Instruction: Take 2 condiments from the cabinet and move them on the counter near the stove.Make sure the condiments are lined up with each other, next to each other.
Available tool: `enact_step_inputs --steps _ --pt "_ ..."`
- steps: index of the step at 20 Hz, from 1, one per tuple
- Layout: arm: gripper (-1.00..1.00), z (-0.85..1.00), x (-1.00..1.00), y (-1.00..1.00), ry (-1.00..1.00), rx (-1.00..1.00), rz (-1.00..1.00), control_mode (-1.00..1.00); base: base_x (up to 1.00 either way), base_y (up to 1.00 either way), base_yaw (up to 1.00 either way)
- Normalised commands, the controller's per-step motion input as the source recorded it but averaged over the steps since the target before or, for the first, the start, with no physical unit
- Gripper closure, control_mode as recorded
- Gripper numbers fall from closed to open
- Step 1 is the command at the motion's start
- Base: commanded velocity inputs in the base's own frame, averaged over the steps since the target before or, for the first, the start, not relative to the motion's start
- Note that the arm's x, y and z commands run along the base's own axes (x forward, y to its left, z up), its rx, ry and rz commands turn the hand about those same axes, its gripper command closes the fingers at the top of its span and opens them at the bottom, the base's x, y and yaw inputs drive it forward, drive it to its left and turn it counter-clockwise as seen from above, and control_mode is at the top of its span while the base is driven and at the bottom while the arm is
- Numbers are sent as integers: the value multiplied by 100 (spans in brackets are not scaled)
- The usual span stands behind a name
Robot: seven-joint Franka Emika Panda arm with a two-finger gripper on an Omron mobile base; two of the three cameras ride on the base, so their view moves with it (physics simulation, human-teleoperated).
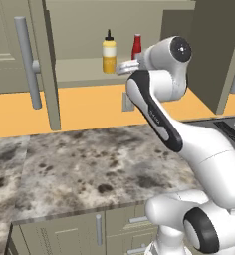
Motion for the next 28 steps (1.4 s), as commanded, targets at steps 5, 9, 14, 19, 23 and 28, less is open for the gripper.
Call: enact_step_inputs --steps 5,9,14,19,23,28 --pt "-100 23 43 27 0 2 0 -100 0 0 0" --pt "-100 2 46 21 1 0 0 -100 0 0 0" --pt "-100 0 22 14 1 0 0 -100 0 0 0" --pt "-100 -7 16 0 0 0 0 -100 0 0 0" --pt "-100 -30 22 3 0 0 0 -100 0 0 0" --pt "-100 -22 17 1 0 0 0 -100 0 0 0"
